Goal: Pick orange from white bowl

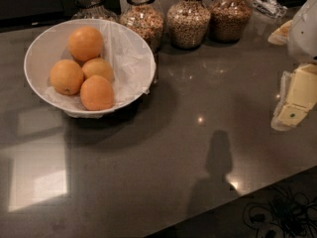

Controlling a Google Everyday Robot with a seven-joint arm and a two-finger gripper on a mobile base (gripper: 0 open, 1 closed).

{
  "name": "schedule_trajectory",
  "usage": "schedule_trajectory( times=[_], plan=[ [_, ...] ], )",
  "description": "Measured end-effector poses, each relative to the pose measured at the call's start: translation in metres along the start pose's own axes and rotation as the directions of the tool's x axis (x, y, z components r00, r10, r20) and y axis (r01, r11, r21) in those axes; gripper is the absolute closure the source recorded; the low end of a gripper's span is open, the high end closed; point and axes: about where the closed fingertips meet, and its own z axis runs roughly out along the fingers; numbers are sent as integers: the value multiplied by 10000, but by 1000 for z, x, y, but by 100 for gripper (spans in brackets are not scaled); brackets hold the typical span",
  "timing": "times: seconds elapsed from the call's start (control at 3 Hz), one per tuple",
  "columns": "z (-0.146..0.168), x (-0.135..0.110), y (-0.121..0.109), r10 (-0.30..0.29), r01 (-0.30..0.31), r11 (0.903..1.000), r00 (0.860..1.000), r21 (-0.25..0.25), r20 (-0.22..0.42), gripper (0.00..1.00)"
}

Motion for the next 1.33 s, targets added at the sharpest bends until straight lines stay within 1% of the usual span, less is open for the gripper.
schedule_trajectory(
  times=[0.33, 0.67, 1.0, 1.33],
  plan=[
    [0, 0, 0, 1, -1, 10000, 10000, 1, 1, 0],
    [1, -18, -9, 546, -563, 9980, 9968, 277, 583, 0],
    [1, -53, -24, 1487, -1570, 9870, 9740, 356, 1710, 0],
    [1, -53, -24, 1487, -1570, 9870, 9740, 356, 1711, 0]
  ],
)
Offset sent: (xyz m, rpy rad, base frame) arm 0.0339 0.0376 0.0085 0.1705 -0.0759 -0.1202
